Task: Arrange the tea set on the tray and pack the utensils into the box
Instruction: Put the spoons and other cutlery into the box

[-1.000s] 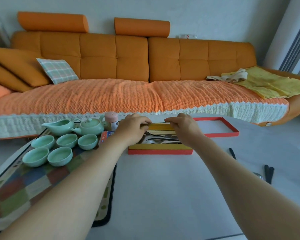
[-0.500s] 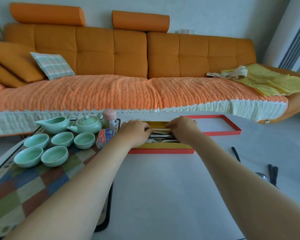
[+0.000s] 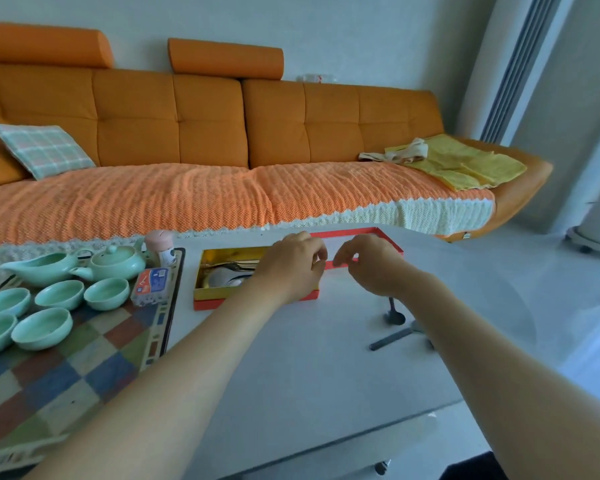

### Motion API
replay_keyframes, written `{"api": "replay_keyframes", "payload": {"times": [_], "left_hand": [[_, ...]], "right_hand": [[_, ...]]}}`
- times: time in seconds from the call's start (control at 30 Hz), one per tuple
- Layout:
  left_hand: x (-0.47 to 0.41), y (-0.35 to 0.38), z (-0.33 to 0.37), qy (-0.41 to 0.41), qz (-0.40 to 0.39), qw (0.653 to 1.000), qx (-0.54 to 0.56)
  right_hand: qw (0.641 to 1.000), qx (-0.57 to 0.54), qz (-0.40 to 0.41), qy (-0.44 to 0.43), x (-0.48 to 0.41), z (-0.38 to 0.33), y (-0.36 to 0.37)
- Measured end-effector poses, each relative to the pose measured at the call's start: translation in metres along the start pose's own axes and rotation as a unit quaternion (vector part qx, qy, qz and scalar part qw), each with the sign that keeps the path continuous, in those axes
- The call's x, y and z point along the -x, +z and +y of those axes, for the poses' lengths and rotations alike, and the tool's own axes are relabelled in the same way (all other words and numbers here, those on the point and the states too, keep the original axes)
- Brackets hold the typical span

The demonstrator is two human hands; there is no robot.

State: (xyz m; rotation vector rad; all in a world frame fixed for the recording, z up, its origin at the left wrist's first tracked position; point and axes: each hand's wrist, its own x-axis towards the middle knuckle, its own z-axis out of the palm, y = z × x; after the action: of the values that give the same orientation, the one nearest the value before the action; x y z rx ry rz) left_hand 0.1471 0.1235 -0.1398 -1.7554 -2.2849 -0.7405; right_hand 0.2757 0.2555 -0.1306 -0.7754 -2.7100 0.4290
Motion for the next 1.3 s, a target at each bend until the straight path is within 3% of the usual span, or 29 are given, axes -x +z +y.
{"api": "replay_keyframes", "payload": {"times": [0.17, 0.3, 0.53, 0.8, 1.0, 1.13, 1.3], "left_hand": [[0.007, 0.023, 0.046, -0.002, -0.122, 0.992, 0.033], [0.014, 0.038, 0.064, -0.002, -0.172, 0.985, 0.032], [0.017, 0.047, 0.068, -0.032, -0.184, 0.981, 0.056], [0.017, 0.036, 0.043, -0.035, -0.097, 0.99, 0.099], [0.011, 0.007, 0.007, -0.113, -0.027, 0.979, 0.17], [0.017, -0.008, -0.023, -0.174, 0.07, 0.968, 0.169], [0.029, -0.011, -0.065, -0.156, 0.093, 0.978, 0.102]], "right_hand": [[0.993, 0.076, -0.087, 0.032, 0.044, 0.041, -0.022], [0.984, 0.106, -0.138, 0.029, 0.06, 0.064, -0.017], [0.992, 0.087, -0.086, -0.005, 0.05, 0.061, -0.001], [0.997, 0.045, -0.018, -0.06, 0.035, 0.031, 0.002], [0.998, -0.007, 0.002, -0.069, 0.017, 0.009, 0.011], [0.997, -0.039, 0.005, -0.067, -0.004, -0.016, 0.025], [0.994, -0.047, 0.032, -0.091, -0.028, -0.047, 0.046]]}}
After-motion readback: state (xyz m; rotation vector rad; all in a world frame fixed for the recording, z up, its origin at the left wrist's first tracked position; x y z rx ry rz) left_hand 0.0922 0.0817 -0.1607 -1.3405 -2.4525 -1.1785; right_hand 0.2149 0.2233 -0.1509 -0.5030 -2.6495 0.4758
